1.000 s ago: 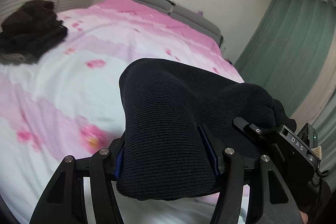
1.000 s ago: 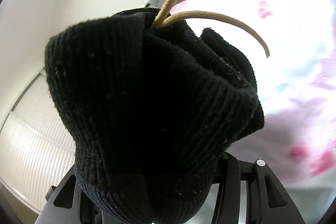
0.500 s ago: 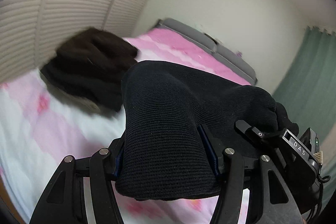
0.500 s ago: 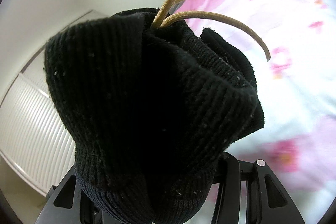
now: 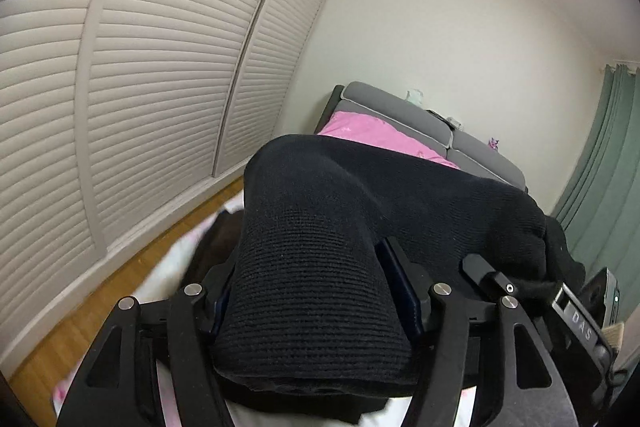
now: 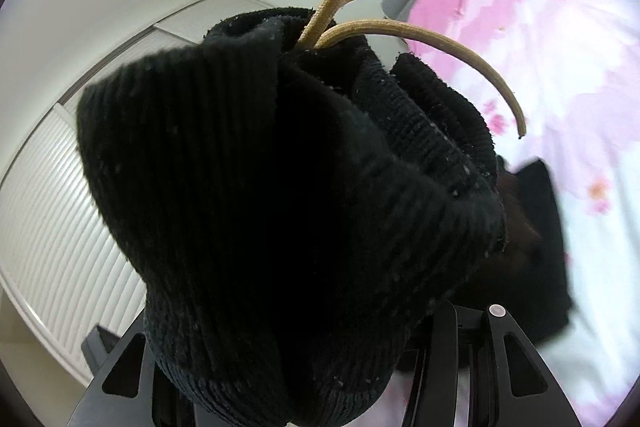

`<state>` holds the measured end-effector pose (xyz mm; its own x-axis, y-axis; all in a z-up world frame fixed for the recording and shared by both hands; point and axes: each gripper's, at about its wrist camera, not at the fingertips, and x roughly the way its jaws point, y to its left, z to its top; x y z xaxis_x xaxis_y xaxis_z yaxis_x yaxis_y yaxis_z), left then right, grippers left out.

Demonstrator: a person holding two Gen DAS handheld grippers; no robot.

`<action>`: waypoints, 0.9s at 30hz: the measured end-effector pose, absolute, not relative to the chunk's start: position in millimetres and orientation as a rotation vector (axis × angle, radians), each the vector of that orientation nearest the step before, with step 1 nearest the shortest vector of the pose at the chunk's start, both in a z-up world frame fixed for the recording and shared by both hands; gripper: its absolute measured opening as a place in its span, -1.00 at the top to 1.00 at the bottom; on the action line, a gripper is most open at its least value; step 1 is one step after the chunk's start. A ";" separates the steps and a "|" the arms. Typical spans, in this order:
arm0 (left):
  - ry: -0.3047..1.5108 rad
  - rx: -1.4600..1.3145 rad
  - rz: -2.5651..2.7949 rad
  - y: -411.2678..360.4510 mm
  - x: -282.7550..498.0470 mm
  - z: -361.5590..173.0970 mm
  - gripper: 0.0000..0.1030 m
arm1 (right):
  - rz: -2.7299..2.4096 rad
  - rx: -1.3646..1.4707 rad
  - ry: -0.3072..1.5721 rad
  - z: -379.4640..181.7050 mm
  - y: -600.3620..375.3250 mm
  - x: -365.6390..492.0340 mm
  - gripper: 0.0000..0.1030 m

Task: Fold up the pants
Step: 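Carry the bundle with both tools onto the brown garment and release it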

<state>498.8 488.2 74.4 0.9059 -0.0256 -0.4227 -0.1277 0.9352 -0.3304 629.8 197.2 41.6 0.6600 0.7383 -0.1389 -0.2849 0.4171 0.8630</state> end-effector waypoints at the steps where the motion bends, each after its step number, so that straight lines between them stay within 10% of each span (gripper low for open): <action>1: 0.433 -0.346 0.051 493.2 508.2 72.1 -0.25 | 0.684 0.937 0.551 43.1 200.0 633.3 0.04; 18: 0.571 -0.416 0.124 528.1 597.5 -51.6 -0.79 | 0.572 0.834 0.655 -66.8 303.1 724.3 0.01; 27: 0.518 -0.385 0.204 532.7 546.9 -9.1 -0.83 | 0.457 0.807 0.658 -22.4 277.9 682.6 -0.99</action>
<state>546.9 532.7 -9.1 0.8507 0.0925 -0.5174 -0.2845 0.9087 -0.3054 682.6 277.9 -22.4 0.7124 0.6027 -0.3594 -0.1269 0.6144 0.7787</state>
